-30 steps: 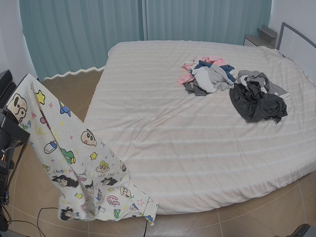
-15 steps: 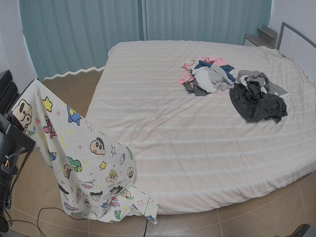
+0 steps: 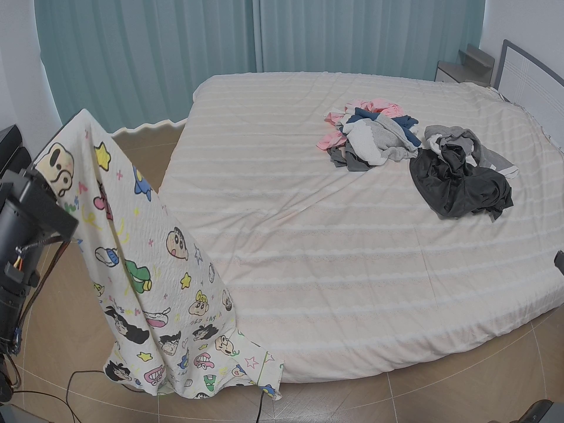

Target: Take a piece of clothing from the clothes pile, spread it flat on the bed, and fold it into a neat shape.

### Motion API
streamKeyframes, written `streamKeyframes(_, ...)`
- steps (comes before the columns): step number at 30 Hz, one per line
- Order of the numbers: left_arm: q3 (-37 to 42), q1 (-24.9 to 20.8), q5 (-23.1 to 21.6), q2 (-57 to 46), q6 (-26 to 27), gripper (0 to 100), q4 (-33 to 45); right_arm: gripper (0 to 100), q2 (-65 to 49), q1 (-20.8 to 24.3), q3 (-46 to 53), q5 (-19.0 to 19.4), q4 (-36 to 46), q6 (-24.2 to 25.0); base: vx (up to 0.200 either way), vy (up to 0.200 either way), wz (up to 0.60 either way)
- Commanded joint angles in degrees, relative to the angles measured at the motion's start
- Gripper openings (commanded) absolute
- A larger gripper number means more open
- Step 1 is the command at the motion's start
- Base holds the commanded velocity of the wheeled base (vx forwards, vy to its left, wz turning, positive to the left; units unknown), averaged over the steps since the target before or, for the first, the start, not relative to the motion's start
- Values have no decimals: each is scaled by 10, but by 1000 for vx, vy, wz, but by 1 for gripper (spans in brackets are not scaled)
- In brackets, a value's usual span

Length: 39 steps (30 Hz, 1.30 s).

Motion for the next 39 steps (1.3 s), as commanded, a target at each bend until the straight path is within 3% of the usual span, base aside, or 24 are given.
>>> streamKeyframes(1,-108,-36,1,23,-1,0,103,0,61,0,0,6,-3,-2,0,0,0)
streamKeyframes(4,-156,-55,1,24,-19,0,173,0,106,5,-26,8,0,-4,0,0,0)
streamKeyframes(11,-270,-84,1,38,-114,0,281,0,201,66,-45,8,0,-10,0,0,0)
streamKeyframes(14,-356,-92,1,60,-178,0,359,0,243,121,-51,5,0,-27,0,0,0)
streamKeyframes(16,-412,-94,0,82,-224,0,392,0,289,163,-51,-9,-1,-44,0,0,0)
streamKeyframes(19,-446,-100,1,98,-258,0,397,0,341,191,-58,-31,-4,-71,0,0,0)
streamKeyframes(20,-461,-110,1,110,-280,0,397,0,389,213,-72,-58,-5,-100,0,0,0)
streamKeyframes(21,-464,-112,2,117,-287,0,397,100,413,228,-82,-73,-7,-110,0,0,0)
streamKeyframes(28,-466,-116,2,139,-315,0,392,100,569,351,-107,-156,-120,-121,0,0,0)
streamKeyframes(32,-460,-118,9,139,-317,0,392,100,657,397,-128,-233,-221,-122,0,0,0)
streamKeyframes(39,-472,-111,25,142,-316,0,392,100,684,472,-128,-255,-223,-123,0,0,0)
